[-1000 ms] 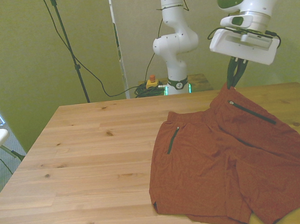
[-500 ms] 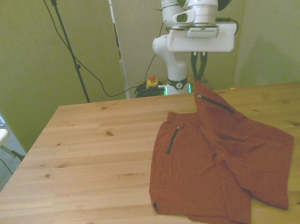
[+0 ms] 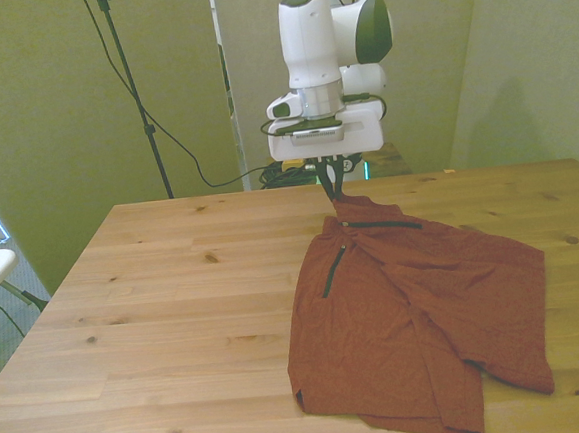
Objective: Fold the shorts
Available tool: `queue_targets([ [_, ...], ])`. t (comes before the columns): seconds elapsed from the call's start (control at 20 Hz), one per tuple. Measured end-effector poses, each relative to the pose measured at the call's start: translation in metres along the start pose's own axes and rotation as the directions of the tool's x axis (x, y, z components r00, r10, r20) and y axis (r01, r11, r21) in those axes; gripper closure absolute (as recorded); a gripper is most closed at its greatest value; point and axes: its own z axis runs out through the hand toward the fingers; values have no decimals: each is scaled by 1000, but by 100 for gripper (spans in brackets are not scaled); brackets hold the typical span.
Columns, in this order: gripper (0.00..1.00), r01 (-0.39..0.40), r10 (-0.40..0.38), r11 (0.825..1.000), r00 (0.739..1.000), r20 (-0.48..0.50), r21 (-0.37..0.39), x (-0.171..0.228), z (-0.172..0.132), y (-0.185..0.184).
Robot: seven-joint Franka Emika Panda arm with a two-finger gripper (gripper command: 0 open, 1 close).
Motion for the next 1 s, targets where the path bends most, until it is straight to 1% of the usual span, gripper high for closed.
queue_targets([
  [0.05,0,0,0,1000,1000,5,13,1,5,1],
  [0.15,0,21,-22,999,999,23,44,1,16,2],
  [0.3,0,32,-33,999,999,38,31,0,28,2],
  [0.4,0,50,-51,999,998,30,10,-2,31,0],
  [0.55,0,76,-78,996,996,-38,-46,-5,29,-3],
  [0.65,0,84,-95,992,989,-111,-94,-13,26,-7],
  [0.8,0,111,-144,983,960,-239,-146,-37,11,-16],
  [0.9,0,170,-209,974,928,-310,-148,-60,-8,-26],
  [1.0,0,241,-281,959,881,-380,-151,-89,-22,-40],
])
